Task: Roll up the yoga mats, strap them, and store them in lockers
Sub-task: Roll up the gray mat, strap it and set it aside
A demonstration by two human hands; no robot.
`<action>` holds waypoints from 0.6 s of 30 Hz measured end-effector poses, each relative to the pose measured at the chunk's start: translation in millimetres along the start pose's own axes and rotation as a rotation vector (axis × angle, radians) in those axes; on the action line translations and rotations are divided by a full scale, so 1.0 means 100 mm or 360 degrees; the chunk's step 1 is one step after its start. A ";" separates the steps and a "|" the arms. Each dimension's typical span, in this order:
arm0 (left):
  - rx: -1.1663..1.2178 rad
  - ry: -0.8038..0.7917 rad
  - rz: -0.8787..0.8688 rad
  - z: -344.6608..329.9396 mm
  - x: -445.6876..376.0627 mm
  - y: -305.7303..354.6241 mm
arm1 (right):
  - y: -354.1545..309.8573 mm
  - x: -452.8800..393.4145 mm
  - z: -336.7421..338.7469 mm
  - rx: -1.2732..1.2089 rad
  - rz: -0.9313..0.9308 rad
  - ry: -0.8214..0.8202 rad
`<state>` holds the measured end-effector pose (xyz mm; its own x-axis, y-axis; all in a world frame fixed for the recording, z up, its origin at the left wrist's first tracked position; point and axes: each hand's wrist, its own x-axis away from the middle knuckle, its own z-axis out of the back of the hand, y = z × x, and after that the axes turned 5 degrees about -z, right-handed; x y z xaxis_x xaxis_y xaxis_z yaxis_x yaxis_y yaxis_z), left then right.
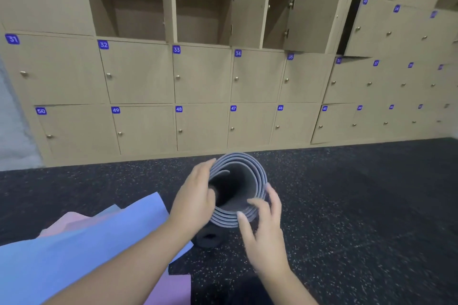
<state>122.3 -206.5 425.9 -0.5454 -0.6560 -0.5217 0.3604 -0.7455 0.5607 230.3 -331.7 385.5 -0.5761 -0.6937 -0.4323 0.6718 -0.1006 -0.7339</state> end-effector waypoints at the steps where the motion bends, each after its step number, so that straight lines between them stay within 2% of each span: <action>1: -0.0018 -0.0025 -0.0040 -0.04 -0.04 -0.02 | 0.02 -0.04 0.00 -0.0007 -0.0078 0.0031; 5: -0.0097 -0.0134 -0.0209 -0.27 -0.16 -0.17 | 0.17 -0.31 -0.06 -0.0125 -0.0522 -0.0117; 8: -0.0180 -0.0222 -0.0444 -0.49 -0.22 -0.29 | 0.38 -0.48 -0.17 -0.0230 -0.0733 -0.0054; 12: -0.0128 -0.0221 -0.0543 -0.84 -0.28 -0.56 | 0.71 -0.53 -0.38 -0.0285 -0.0681 0.0136; 15: -0.0295 -0.0338 -0.0646 -1.08 -0.31 -0.74 | 1.04 -0.57 -0.58 -0.0271 -0.0610 0.0217; 18: -0.0357 -0.0350 -0.0587 -1.36 -0.34 -0.97 | 1.31 -0.65 -0.73 -0.0251 -0.0528 0.0278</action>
<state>208.7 -128.4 301.7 -0.8060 -0.3206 -0.4976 0.2538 -0.9466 0.1989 321.8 -247.7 279.8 -0.8290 -0.5093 -0.2311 0.3644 -0.1783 -0.9140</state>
